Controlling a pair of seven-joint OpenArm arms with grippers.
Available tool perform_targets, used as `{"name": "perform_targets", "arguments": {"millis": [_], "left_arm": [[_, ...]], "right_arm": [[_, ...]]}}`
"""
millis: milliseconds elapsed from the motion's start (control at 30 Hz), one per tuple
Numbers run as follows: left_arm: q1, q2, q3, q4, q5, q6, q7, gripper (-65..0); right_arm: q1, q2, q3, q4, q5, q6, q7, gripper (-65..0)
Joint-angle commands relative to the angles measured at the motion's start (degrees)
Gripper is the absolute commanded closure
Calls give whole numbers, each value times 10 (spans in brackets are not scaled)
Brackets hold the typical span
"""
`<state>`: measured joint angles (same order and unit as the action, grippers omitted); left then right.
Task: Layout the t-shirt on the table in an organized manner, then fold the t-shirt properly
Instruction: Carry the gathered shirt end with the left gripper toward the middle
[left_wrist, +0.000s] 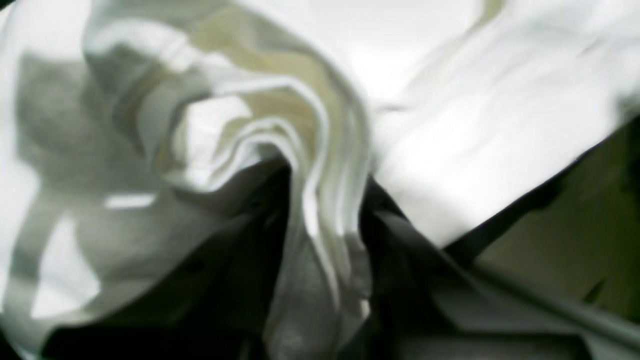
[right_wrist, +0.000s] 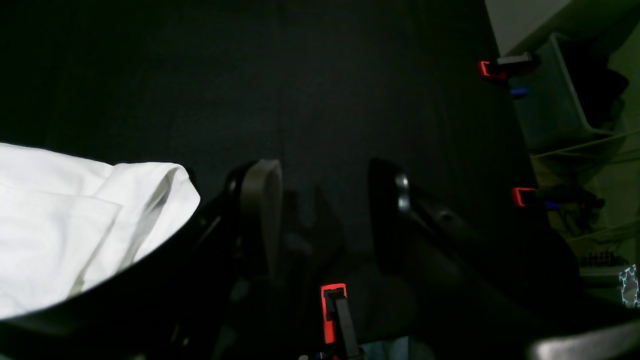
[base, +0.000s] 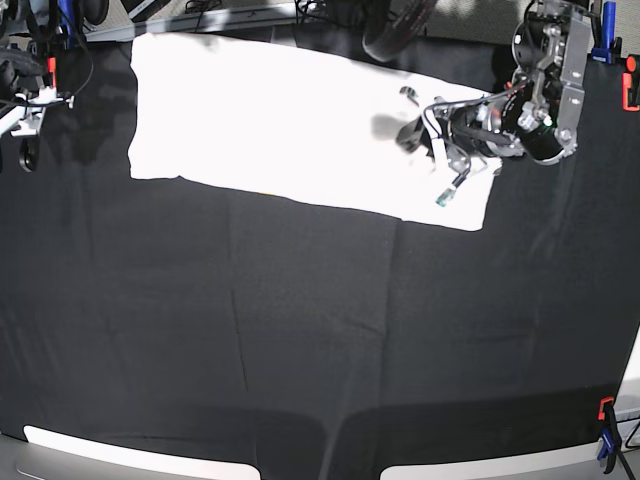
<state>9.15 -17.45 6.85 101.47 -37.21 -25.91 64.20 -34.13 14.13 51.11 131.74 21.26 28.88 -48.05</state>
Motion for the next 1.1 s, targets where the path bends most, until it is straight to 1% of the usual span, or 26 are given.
{"name": "perform_targets", "arguments": {"millis": [0,100,133,167,300,367,467,500,600,633,733,767,833,900,933,967,1000,1033,1067], "left_arm": [[-7,-2,0,9,-29,-2,-14,-1],[-7,-2,0,9,-73,-2,-12,-156],[-7,-2,0,9,-81,-2,-7,-192],[-7,-2,0,9,-86,-2,2,-215],[-7,-2,0,9,-113,-5,44,-222],[-7,-2,0,9,-150,-4,52,-222],[-8,-2,0,9,-219,-5,41,-222],[-8,-2,0,9,-233,-10,33,-222],[-9,-2,0,9,-240,-59,28,-222],[-9,-2,0,9,-240,-68,28,-222],[-11,-2,-1,9,-237,-73,28,-222],[-11,-2,-1,9,-230,-73,27,-222],[-11,-2,-1,9,-177,-73,6,-222],[-10,-2,-1,9,-92,-70,-48,-222],[-9,-2,-1,9,-45,-57,-89,-222],[-7,-2,0,9,-5,-27,-135,-222],[-6,-1,0,9,20,15,-175,-222],[-6,4,0,9,36,52,-192,-222],[-8,12,0,9,50,70,-193,-222]], "right_arm": [[-2,8,4,10,4,-2,11,-269],[-2,8,4,10,4,-2,11,-269],[-2,8,4,10,4,-2,11,-269],[-2,8,4,10,4,-2,11,-269],[-2,8,4,10,4,-2,11,-269],[-2,8,4,10,4,-2,11,-269],[-2,8,4,10,4,-2,11,-269],[-2,8,4,10,4,-2,11,-269],[-2,8,4,10,4,-2,11,-269],[-2,8,4,10,4,-2,11,-269],[-2,8,4,10,4,-2,11,-269],[-2,8,4,10,4,-2,11,-269],[-2,8,4,10,4,-2,11,-269],[-2,8,4,10,4,-2,11,-269],[-2,8,4,10,4,-2,11,-269],[-2,8,4,10,4,-2,11,-269],[-2,8,4,10,4,-2,11,-269],[-2,8,4,10,4,-2,11,-269],[-2,8,4,10,4,-2,11,-269]]}}
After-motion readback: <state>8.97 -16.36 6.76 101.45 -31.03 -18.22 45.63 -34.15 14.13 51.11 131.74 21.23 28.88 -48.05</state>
